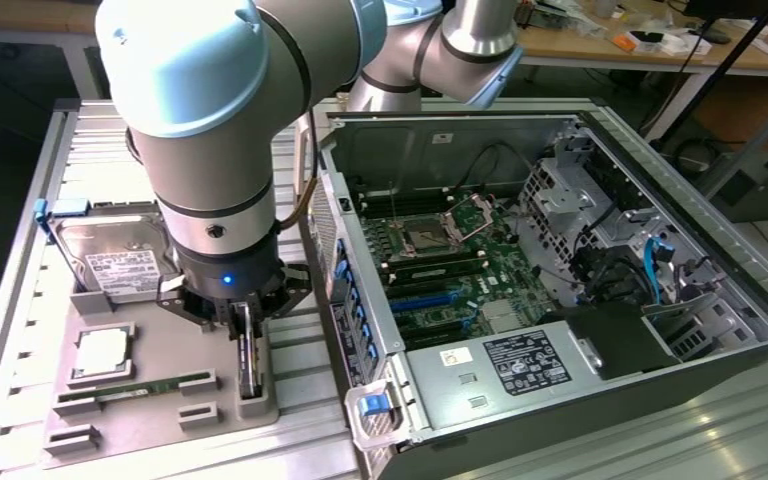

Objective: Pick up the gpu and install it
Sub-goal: 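Pick up the gpu and move the gpu toward the slot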

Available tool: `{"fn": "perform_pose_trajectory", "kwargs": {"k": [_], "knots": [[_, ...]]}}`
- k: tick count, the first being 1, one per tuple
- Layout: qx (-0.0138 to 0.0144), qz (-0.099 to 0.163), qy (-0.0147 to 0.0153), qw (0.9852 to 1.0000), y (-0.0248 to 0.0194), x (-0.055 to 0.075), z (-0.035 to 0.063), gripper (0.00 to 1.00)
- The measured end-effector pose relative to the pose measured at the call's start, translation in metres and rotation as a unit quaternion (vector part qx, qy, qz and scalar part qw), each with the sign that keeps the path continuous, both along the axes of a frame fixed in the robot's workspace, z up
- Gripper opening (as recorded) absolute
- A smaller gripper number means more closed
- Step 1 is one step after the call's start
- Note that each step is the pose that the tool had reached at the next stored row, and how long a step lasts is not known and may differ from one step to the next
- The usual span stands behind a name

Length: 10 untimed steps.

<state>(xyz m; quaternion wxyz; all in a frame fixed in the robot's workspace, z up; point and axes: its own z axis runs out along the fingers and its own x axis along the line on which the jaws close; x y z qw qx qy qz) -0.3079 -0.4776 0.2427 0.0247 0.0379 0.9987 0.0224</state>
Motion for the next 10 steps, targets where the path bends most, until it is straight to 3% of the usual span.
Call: {"fn": "perform_pose_trajectory", "kwargs": {"k": [4, 10], "knots": [[0.0, 0.0, 0.0, 1.0, 0.0, 0.0, 0.0014, 0.27], [0.0, 0.0, 0.0001, 1.0, 0.0, 0.0, 0.0165, 0.27]]}}
